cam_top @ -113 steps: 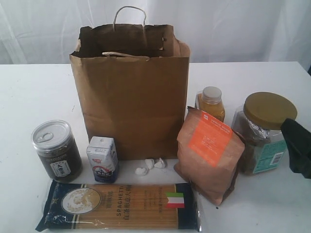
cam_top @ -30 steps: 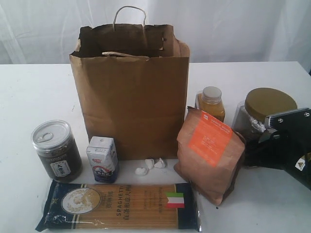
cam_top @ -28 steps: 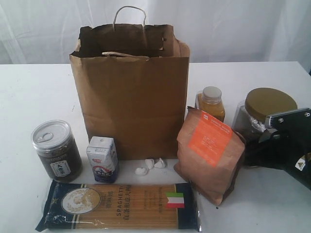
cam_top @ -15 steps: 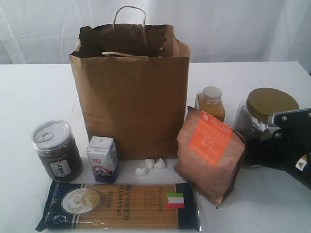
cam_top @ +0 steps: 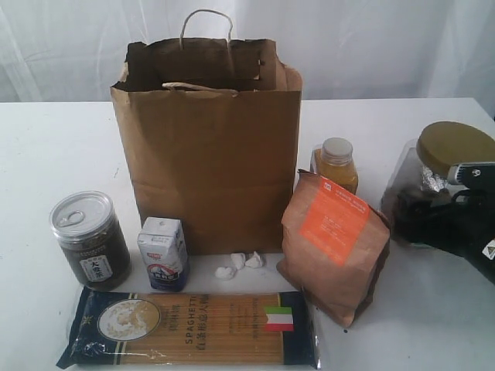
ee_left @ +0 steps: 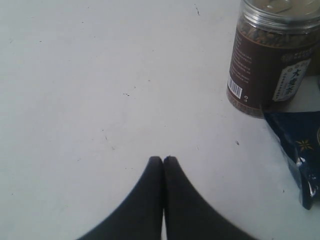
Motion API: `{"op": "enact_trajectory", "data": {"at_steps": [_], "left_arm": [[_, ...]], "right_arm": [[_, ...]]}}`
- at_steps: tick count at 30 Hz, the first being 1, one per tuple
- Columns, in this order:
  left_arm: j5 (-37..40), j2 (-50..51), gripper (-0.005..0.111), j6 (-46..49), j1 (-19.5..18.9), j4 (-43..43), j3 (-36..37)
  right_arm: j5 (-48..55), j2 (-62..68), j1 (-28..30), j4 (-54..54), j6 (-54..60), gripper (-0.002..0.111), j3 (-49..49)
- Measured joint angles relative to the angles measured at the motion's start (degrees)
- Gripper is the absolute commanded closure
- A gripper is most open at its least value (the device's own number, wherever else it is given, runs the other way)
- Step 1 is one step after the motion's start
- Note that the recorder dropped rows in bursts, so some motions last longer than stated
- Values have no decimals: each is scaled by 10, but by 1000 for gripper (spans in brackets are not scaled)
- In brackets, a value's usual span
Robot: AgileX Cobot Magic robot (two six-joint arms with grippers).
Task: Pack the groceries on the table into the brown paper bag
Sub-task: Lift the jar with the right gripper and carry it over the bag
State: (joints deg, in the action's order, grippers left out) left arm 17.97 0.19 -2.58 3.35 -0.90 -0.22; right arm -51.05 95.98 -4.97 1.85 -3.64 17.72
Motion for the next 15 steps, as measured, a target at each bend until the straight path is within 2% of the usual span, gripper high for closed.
{"op": "enact_trajectory", "data": {"at_steps": [6,15], "left_arm": [[0,0,107,0,0,0,0],[0,0,107,0,0,0,0]], "right_arm": [[-6,-29,0,30,-3,108,-1],[-6,-142,0,32,-31,108,-1]]}}
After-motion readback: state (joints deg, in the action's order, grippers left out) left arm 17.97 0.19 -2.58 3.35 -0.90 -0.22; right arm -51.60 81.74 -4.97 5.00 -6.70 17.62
